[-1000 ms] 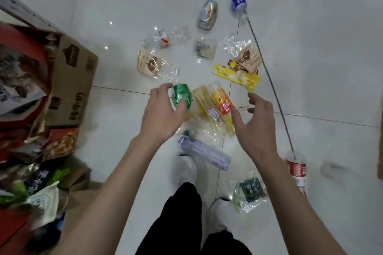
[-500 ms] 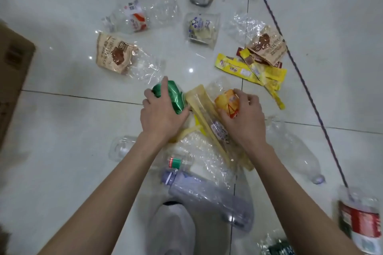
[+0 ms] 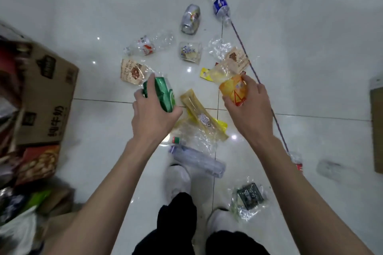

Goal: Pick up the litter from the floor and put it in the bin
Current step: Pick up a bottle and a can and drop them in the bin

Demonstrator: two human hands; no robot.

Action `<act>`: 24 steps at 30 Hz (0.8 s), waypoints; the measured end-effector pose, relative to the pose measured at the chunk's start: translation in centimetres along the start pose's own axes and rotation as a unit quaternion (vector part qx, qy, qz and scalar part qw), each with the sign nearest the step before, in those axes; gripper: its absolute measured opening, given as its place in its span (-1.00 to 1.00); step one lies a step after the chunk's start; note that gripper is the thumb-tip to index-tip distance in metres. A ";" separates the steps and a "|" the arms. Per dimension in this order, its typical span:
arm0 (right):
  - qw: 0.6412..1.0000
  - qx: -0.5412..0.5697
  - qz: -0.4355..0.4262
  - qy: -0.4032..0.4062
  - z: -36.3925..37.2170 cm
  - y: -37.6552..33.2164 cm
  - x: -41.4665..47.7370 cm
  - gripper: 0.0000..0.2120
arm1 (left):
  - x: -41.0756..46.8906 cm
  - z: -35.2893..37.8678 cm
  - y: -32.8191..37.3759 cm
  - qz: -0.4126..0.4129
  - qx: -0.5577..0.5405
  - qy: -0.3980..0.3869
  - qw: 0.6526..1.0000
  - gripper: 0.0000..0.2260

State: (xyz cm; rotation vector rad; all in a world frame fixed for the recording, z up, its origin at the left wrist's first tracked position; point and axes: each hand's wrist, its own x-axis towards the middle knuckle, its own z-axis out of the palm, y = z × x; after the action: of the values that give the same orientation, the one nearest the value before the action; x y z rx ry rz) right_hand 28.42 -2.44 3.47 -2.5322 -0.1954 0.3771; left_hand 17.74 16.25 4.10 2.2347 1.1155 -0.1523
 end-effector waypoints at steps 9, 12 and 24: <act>0.996 0.079 -0.014 0.040 -26.7 -15.2 -11.4 -0.36 | -15.9 -24.0 17.9 0.092 -0.070 0.009 0.993 -0.11; 0.991 0.111 -0.025 0.070 -36.1 -19.7 -15.1 -0.37 | -21.7 -31.6 23.9 0.130 -0.075 0.021 0.988 -0.11; 0.963 0.192 -0.064 0.180 -59.4 -29.4 -30.4 -0.37 | -41.1 -50.1 33.9 0.224 -0.150 0.091 0.959 -0.12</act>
State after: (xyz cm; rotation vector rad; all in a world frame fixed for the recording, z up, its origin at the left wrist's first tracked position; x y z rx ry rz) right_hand 16.15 -15.25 74.13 -2.1421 -0.1298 -0.0942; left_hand 8.84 2.34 75.34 2.1877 0.6395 0.3916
